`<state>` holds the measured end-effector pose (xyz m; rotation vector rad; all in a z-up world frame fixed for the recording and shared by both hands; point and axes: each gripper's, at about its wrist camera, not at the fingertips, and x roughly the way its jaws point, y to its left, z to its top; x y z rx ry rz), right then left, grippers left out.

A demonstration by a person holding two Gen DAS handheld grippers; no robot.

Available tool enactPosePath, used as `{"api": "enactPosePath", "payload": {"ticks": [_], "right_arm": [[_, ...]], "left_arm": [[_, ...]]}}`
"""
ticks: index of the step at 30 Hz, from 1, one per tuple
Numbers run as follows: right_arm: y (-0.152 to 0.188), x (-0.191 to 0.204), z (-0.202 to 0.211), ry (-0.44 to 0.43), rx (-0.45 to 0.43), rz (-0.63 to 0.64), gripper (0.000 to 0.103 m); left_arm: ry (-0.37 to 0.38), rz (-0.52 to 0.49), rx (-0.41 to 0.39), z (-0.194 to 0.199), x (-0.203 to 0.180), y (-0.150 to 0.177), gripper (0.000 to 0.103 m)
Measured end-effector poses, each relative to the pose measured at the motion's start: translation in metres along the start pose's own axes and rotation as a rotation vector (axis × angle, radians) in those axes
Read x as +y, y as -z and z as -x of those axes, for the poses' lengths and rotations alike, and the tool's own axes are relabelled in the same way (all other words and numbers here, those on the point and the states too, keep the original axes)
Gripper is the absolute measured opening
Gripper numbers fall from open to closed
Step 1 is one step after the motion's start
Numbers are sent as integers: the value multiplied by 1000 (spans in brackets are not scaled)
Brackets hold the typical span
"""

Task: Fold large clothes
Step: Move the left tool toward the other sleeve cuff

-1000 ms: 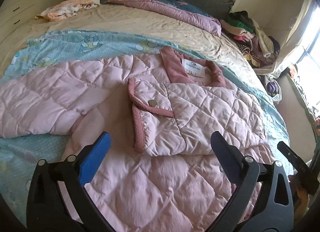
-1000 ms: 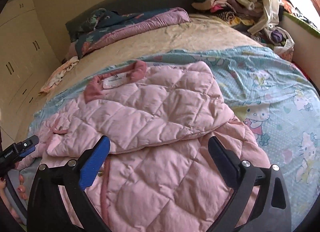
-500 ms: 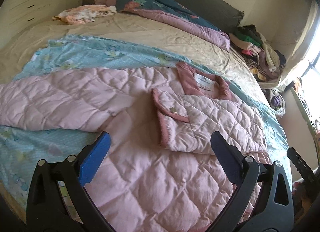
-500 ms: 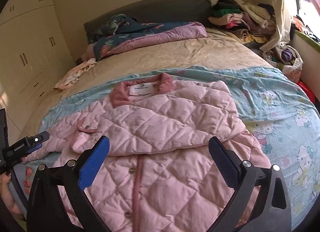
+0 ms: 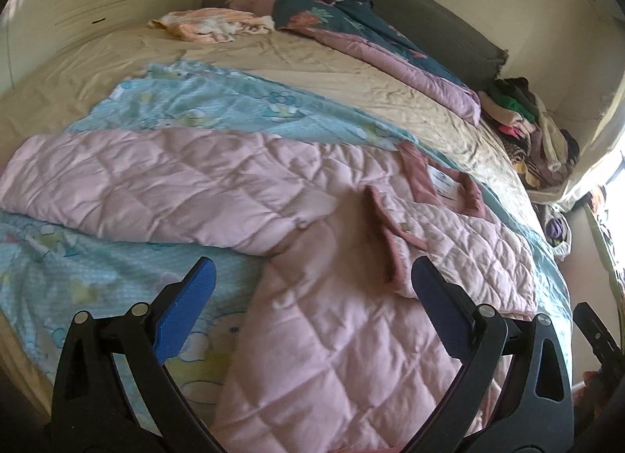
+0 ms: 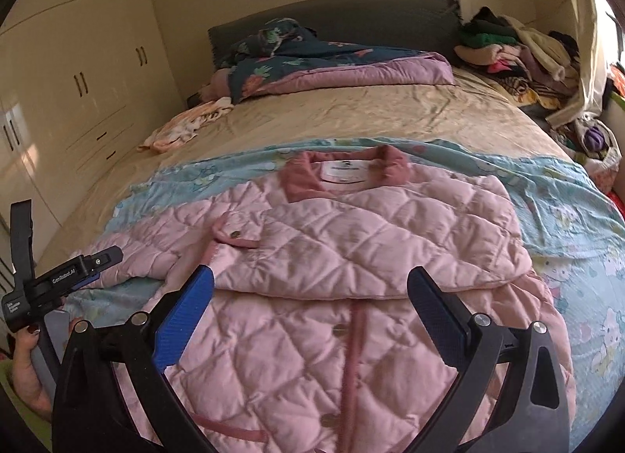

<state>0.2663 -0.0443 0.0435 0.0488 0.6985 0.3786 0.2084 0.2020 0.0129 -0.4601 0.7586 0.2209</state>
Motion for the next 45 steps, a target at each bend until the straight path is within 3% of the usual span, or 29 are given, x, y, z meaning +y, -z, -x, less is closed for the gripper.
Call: {"api": "enactPosePath", "payload": {"ticks": [26, 45], "right_arm": [[3, 134, -57, -83, 62, 235, 99], [11, 181, -89, -118, 87, 288, 99]], "left_arm": [[-100, 190, -27, 1, 123, -1, 94], [-160, 359, -64, -14, 205, -7, 94]]}}
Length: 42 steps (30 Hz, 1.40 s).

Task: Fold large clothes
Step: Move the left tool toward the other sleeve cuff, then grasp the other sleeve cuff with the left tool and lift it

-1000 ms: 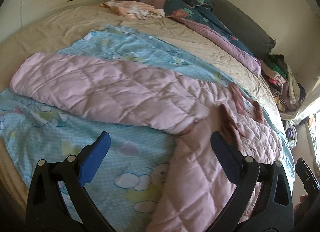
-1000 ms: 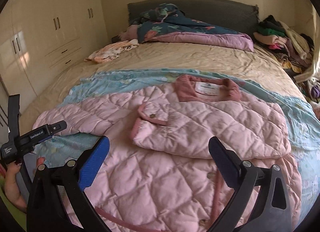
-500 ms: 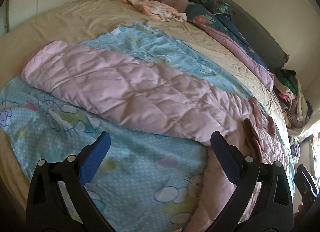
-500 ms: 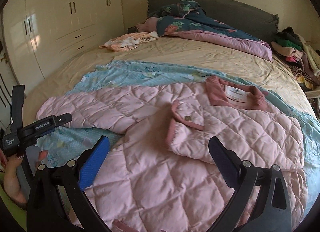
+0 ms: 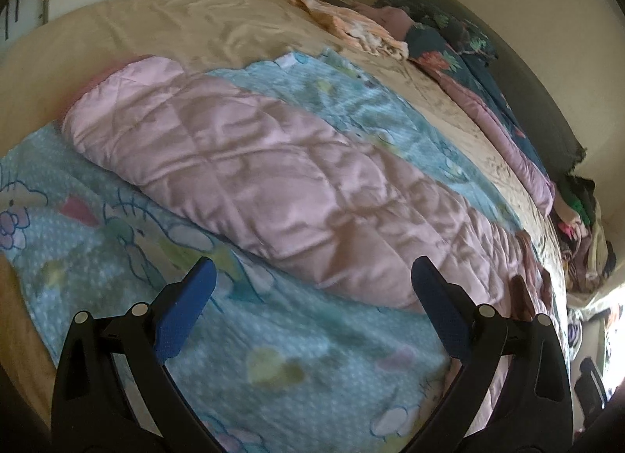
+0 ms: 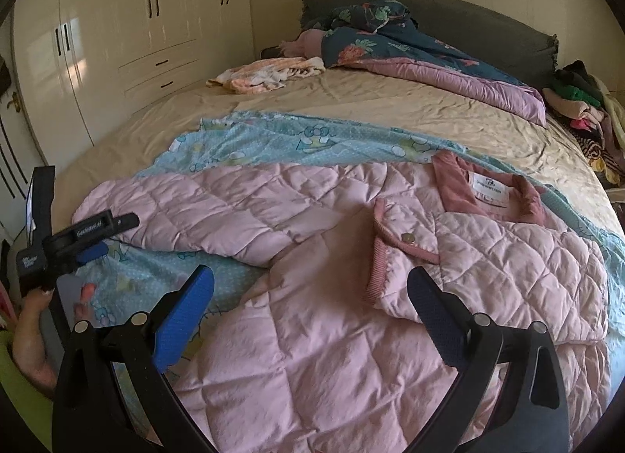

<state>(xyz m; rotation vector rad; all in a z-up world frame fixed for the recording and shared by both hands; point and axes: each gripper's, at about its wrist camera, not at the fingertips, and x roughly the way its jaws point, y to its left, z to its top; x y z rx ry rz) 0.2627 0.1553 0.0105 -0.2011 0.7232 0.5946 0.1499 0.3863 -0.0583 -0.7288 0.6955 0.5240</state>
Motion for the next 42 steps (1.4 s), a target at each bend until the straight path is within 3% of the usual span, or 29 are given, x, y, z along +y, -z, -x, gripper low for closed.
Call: {"api": "enactPosePath", "payload": {"ticks": [8, 19, 22, 24, 26, 37, 42], "right_arm": [[6, -2, -6, 6, 16, 2, 99], [7, -14, -8, 1, 18, -17, 99], [7, -17, -9, 4, 20, -21, 99], [8, -19, -7, 6, 17, -26, 99], [8, -23, -5, 8, 17, -36, 99], [7, -46, 31, 25, -42, -93, 99], [11, -59, 53, 45, -69, -122, 99]], "left_arm": [[-17, 75, -16, -14, 25, -17, 93], [-74, 188, -40, -37, 65, -47, 85], [-97, 223, -81, -32, 72, -55, 57], [-90, 228, -122, -21, 74, -61, 32], [-79, 219, -144, -12, 71, -66, 23], [9, 66, -311, 76, -5, -84, 13], [54, -57, -362, 114, -57, -81, 11]]}}
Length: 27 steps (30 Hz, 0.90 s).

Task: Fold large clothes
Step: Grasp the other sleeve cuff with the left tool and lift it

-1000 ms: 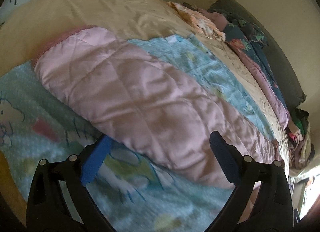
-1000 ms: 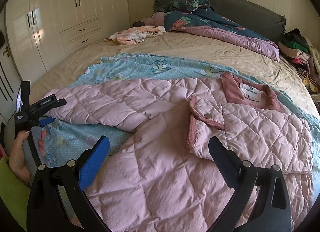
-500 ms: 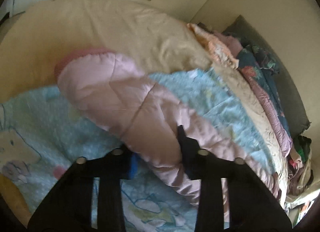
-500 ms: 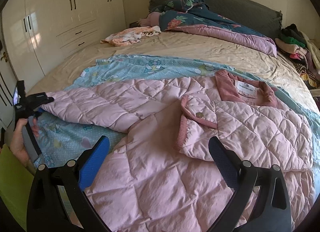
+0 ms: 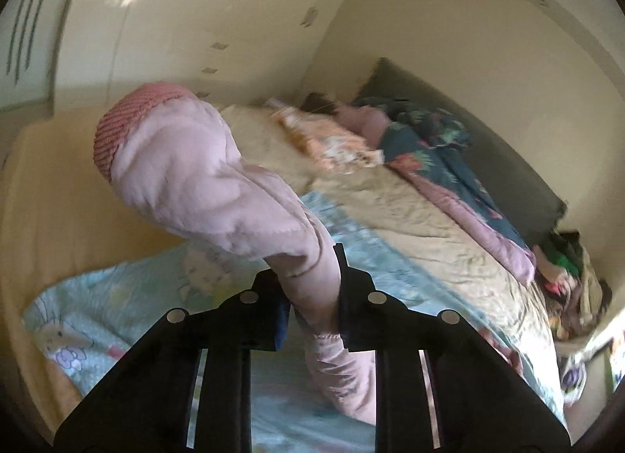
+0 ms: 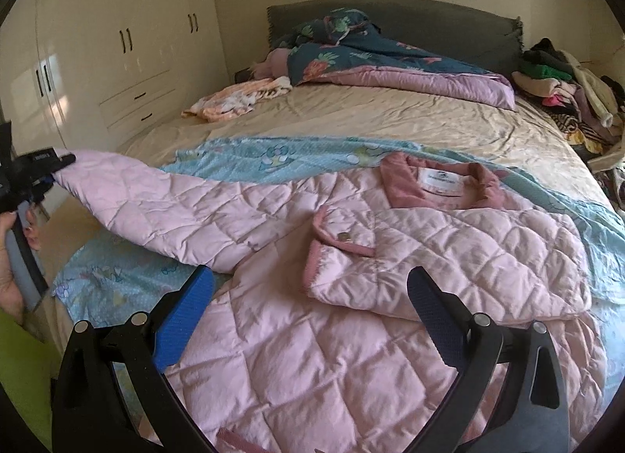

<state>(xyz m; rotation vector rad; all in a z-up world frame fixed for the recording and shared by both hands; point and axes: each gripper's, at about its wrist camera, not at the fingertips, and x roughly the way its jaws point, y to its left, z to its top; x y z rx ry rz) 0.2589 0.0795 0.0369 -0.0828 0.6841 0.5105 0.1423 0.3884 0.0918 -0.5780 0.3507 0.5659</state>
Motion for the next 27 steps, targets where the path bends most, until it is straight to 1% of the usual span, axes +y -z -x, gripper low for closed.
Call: {"api": "enactPosePath", "payload": {"ticks": [5, 10, 20, 27], "right_arm": [[3, -17, 22, 28, -28, -22, 99], [10, -40, 45, 52, -42, -63, 99], [25, -82, 77, 99, -89, -124, 99], [34, -101, 88, 144, -105, -136, 99]], "left_arm": [[65, -121, -42, 32, -58, 3, 10], [124, -177, -54, 51, -101, 10, 10], [209, -271, -60, 71, -161, 36, 10], [259, -340, -44, 77, -202, 60, 10]]}}
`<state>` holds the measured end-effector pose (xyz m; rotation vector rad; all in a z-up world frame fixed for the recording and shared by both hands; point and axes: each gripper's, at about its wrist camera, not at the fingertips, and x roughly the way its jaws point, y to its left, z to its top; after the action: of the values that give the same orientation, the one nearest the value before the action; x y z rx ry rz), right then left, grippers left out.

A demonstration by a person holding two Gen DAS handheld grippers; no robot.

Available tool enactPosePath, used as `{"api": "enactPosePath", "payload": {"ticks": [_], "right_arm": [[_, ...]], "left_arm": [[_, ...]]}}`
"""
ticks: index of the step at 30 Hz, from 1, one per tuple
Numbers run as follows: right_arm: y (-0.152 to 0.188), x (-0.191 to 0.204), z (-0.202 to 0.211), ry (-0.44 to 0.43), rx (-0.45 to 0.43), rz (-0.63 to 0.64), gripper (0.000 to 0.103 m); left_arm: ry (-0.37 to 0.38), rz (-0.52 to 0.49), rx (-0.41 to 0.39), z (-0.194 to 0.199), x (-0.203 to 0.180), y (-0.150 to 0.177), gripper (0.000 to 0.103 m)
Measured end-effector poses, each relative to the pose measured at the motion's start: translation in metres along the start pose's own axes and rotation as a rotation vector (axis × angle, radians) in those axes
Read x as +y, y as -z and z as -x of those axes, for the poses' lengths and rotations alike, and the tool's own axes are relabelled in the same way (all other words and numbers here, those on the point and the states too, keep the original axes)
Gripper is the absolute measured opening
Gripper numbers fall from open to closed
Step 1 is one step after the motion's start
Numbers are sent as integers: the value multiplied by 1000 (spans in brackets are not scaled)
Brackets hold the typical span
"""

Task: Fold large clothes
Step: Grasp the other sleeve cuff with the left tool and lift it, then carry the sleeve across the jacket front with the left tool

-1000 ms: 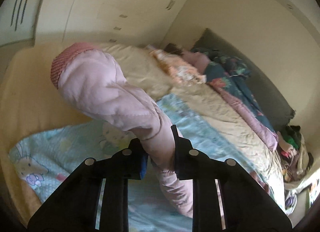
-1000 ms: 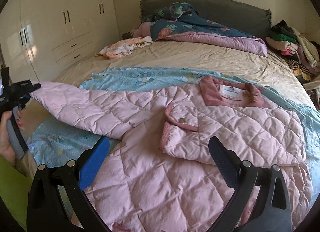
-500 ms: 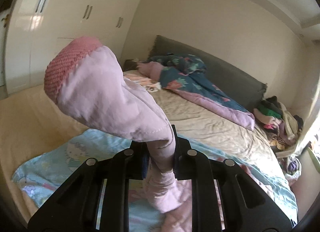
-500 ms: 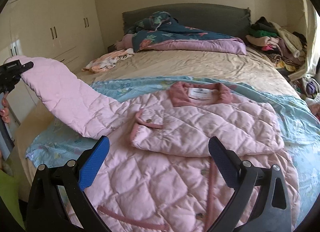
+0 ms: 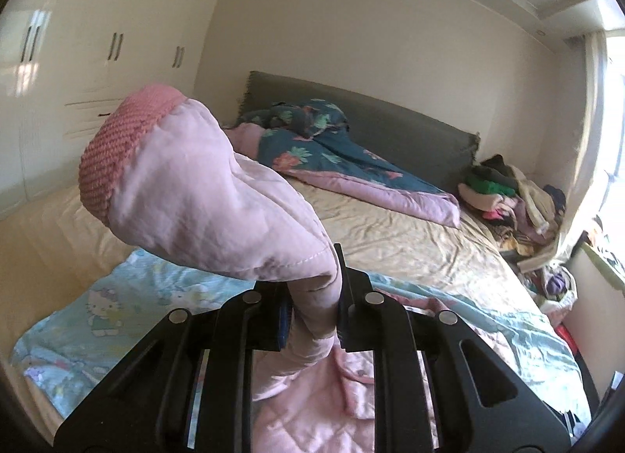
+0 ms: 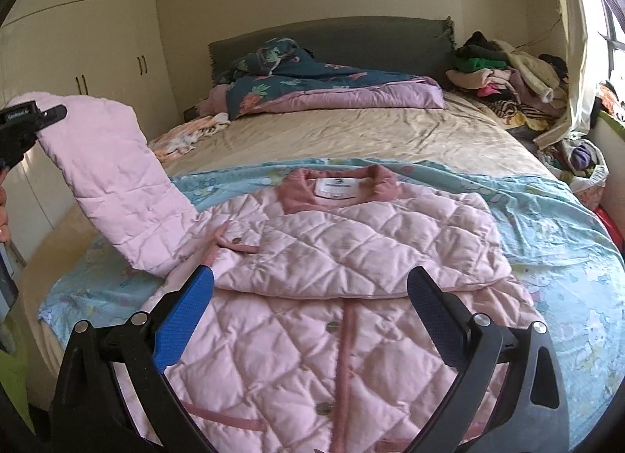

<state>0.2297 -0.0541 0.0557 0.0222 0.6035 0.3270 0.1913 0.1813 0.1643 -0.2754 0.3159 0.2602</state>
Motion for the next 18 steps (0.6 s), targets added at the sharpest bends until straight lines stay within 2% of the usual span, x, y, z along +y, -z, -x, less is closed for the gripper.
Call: {"api": "enactPosePath", "payload": {"ticks": [5, 18], "right_arm": [[2, -19, 5, 44, -18, -7, 99], [8, -76, 11, 92, -30, -112, 99]], "left_arm": [[30, -42, 7, -5, -30, 6, 10], [106, -168, 62, -23, -110, 37, 10]]}}
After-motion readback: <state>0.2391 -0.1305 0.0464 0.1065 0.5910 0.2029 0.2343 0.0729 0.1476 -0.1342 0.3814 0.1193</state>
